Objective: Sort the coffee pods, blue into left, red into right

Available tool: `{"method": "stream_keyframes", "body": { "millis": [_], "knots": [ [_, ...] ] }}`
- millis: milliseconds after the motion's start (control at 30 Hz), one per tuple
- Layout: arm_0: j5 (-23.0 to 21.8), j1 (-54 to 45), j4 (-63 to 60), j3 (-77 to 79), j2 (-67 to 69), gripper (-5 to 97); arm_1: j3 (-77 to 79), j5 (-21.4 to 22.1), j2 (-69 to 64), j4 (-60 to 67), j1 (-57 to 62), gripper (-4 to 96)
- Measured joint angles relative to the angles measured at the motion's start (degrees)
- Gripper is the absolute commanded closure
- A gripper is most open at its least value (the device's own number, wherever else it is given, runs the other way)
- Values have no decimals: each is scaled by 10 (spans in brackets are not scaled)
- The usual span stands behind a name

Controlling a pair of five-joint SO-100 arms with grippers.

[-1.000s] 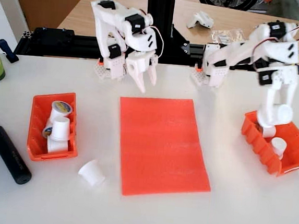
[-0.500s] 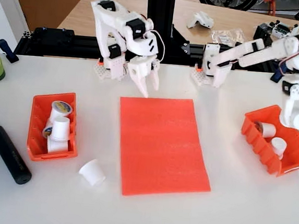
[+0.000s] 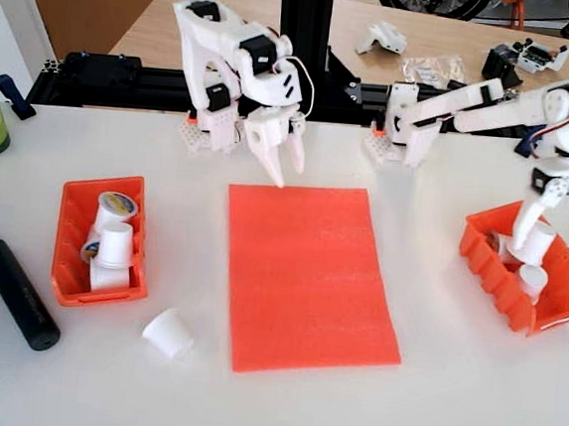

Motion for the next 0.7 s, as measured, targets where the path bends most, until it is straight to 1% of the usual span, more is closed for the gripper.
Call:
{"method": "stream_keyframes", "body": {
  "millis": [67,100,167,233,333,467,567,633,700],
  "knots": [
    [0,8,-4,0,0,749,3,-49,0,0,62,618],
    [-1,14,-4,0,0,751,7,-63,-4,0,96,618],
    [-11,32,-4,0,0,752,8,-69,-33,-2,179,608],
    [-25,51,0,0,0,752,8,-71,-82,-42,265,603],
    [-46,70,54,-1,4,743,9,-30,-134,-74,367,607],
    [-50,63,178,-2,57,736,9,49,-161,-95,440,616],
    [-37,44,262,-3,111,741,9,101,-178,-137,494,626],
    [-18,42,281,0,148,743,9,129,-181,-170,521,624],
    [-16,46,290,20,184,744,9,159,-181,-189,539,629]
  ]
}}
